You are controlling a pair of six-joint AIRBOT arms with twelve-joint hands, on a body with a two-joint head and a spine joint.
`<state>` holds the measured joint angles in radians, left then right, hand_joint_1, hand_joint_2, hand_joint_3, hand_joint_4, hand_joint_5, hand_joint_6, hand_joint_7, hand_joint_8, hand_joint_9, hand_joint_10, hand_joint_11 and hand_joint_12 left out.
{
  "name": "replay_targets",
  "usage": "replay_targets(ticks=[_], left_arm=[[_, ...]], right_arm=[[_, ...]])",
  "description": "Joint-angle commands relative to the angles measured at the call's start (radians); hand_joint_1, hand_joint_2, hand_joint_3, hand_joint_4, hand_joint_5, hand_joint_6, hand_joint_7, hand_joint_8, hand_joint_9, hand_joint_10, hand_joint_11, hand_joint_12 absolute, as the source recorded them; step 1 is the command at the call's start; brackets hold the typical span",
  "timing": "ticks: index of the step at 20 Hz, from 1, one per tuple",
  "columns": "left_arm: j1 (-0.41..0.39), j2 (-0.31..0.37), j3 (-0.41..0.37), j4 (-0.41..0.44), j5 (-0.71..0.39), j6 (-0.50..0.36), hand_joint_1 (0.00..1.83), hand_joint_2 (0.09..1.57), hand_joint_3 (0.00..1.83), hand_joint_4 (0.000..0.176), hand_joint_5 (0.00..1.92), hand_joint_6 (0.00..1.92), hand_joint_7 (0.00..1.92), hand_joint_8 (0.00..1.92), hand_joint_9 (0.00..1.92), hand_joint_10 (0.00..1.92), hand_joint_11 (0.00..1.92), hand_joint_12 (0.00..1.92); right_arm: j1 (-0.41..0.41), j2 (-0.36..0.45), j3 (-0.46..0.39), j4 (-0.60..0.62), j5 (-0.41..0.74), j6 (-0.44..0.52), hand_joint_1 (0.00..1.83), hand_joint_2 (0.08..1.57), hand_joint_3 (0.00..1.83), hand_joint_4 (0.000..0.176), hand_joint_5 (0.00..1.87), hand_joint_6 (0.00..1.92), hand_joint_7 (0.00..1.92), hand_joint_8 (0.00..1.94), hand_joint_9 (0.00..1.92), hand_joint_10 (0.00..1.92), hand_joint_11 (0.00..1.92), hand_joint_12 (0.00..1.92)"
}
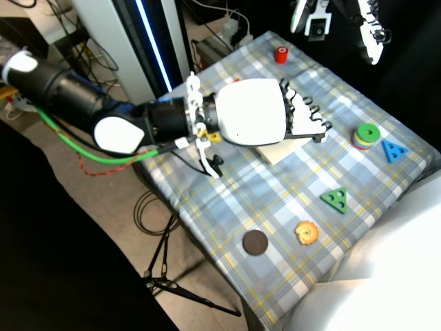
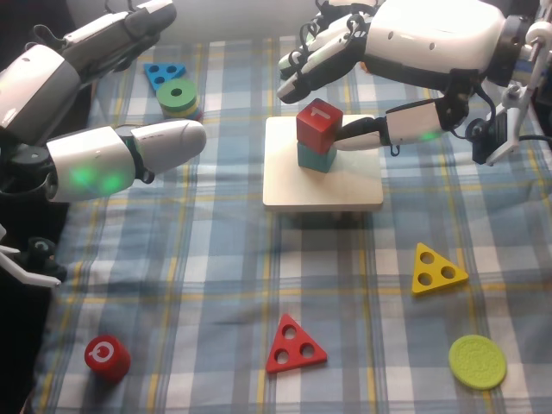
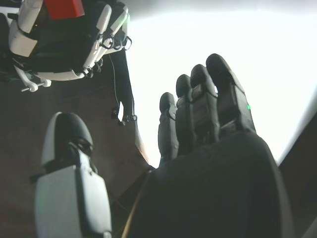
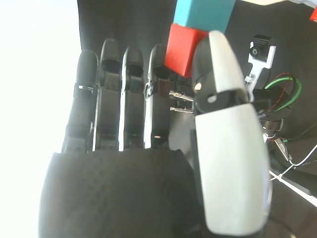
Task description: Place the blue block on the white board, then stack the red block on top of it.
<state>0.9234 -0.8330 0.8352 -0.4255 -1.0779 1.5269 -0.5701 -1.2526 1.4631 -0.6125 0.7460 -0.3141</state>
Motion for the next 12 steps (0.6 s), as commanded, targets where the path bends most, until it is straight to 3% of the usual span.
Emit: replay_targets(ticks=[1,2,3,4,5,6,7,8,10,11,12], left_arm=[[-0.012,-0.001,0.005,0.026,-0.123,-0.009,0.72,0.96,0.00,0.089,0.30,0.00,0.28,0.00,0.25,0.00,0.00,0.69],[-0.012,0.000,0.004,0.026,-0.123,-0.009,0.71,0.96,0.00,0.093,0.29,0.00,0.27,0.00,0.24,0.00,0.00,0.65],[-0.012,0.001,0.004,0.026,-0.126,-0.009,0.71,0.96,0.00,0.090,0.29,0.00,0.26,0.00,0.23,0.00,0.00,0.62],[-0.012,0.002,0.003,0.026,-0.131,-0.009,0.71,0.96,0.00,0.088,0.28,0.00,0.25,0.00,0.22,0.00,0.00,0.59],[-0.009,0.006,0.002,0.024,-0.144,-0.015,0.72,0.96,0.00,0.099,0.27,0.00,0.25,0.00,0.22,0.00,0.00,0.59],[-0.006,0.008,0.002,0.024,-0.151,-0.024,0.70,0.95,0.00,0.122,0.25,0.00,0.24,0.00,0.21,0.00,0.00,0.60],[0.003,0.015,0.003,0.022,-0.173,-0.057,0.69,0.96,0.00,0.118,0.23,0.00,0.23,0.00,0.20,0.00,0.00,0.59],[0.018,0.026,0.006,0.022,-0.202,-0.113,0.67,0.94,0.00,0.128,0.21,0.00,0.21,0.00,0.18,0.00,0.00,0.50],[0.048,0.045,0.009,0.044,-0.267,-0.230,0.66,0.92,0.00,0.102,0.17,0.00,0.17,0.00,0.14,0.00,0.00,0.40],[0.067,0.054,0.010,0.057,-0.307,-0.290,0.70,0.92,0.00,0.100,0.16,0.00,0.13,0.00,0.10,0.00,0.00,0.31],[0.096,0.066,0.010,0.083,-0.386,-0.386,0.67,0.90,0.00,0.116,0.10,0.00,0.08,0.00,0.05,0.00,0.00,0.30]], right_arm=[[0.017,-0.003,0.001,0.051,0.097,0.005,1.00,1.04,0.00,0.000,0.66,0.00,0.57,0.00,0.56,0.00,0.11,0.86],[0.017,-0.003,0.000,0.057,0.097,0.005,0.99,1.02,0.00,0.013,0.54,0.00,0.49,0.00,0.48,0.00,0.05,0.88],[0.017,-0.003,-0.003,0.062,0.098,0.005,0.97,1.00,0.00,0.048,0.39,0.00,0.40,0.00,0.39,0.00,0.01,0.86],[0.017,0.008,-0.009,0.067,0.101,0.005,0.97,0.99,0.00,0.052,0.30,0.00,0.32,0.00,0.32,0.00,0.00,0.77],[0.017,0.028,-0.021,0.080,0.114,0.005,0.97,0.97,0.00,0.075,0.17,0.00,0.22,0.00,0.21,0.00,0.00,0.60],[0.017,0.036,-0.027,0.089,0.123,0.005,1.00,0.94,0.00,0.113,0.04,0.00,0.13,0.01,0.11,0.01,0.00,0.37],[0.017,0.053,-0.042,0.107,0.148,0.004,1.01,0.93,0.00,0.126,0.01,0.00,0.09,0.01,0.05,0.01,0.00,0.23],[0.003,0.081,-0.067,0.138,0.191,-0.003,0.96,0.94,0.00,0.157,0.00,0.00,0.03,0.00,0.01,0.00,0.00,0.15],[-0.048,0.139,-0.117,0.225,0.281,-0.050,0.78,0.95,0.00,0.158,0.00,0.00,0.00,0.00,0.00,0.00,0.00,0.01],[-0.081,0.177,-0.152,0.282,0.341,-0.082,0.71,0.95,0.00,0.172,0.00,0.00,0.00,0.00,0.00,0.00,0.00,0.00],[-0.150,0.244,-0.219,0.382,0.461,-0.161,0.70,0.95,0.01,0.175,0.00,0.00,0.00,0.00,0.00,0.00,0.00,0.00]])
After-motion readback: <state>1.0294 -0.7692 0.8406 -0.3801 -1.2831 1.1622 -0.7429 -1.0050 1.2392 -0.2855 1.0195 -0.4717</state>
